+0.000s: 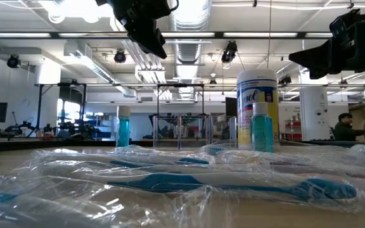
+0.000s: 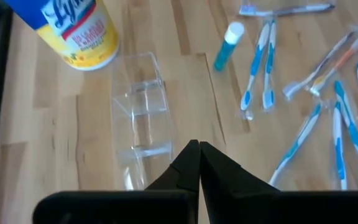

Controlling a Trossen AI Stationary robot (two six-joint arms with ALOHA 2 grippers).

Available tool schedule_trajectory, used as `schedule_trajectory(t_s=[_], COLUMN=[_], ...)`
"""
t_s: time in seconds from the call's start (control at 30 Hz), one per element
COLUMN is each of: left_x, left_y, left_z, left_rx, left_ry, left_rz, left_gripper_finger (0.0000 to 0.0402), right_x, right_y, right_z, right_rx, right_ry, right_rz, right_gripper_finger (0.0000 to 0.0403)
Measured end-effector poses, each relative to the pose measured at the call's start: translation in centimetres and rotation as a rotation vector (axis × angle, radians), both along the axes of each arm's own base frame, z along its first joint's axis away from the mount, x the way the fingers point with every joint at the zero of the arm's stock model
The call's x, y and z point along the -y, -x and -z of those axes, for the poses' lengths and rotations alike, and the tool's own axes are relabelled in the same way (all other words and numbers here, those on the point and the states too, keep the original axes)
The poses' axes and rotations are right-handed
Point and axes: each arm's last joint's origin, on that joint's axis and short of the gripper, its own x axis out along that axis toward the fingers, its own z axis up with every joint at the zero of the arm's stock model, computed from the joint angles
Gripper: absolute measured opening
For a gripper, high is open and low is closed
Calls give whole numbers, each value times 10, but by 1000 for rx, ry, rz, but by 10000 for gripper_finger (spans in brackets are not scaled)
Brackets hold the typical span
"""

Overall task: Pick & Place toothbrushing station
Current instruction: Put the blue mouthwash into the transparent organizer

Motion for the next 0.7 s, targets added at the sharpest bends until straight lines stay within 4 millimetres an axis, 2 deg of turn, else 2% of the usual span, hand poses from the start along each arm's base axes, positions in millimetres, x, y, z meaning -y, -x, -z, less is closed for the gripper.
schedule_trajectory(t_s=[0.23, 0.4, 0.7], left_x=[6, 12, 40], left_y=[-1, 0, 0], left_z=[4, 6, 22], left_rx=[-30, -62, -124], left_ry=[-77, -84, -135], left_rz=[67, 111, 320], left_gripper_finger=[57, 101, 186], right_x=[0, 0, 0], right_y=[0, 0, 0], right_z=[0, 0, 0], right_rx=[-1, -1, -2], right_ry=[0, 0, 0], right_rz=[0, 0, 0], right_gripper_finger=[8, 8, 8])
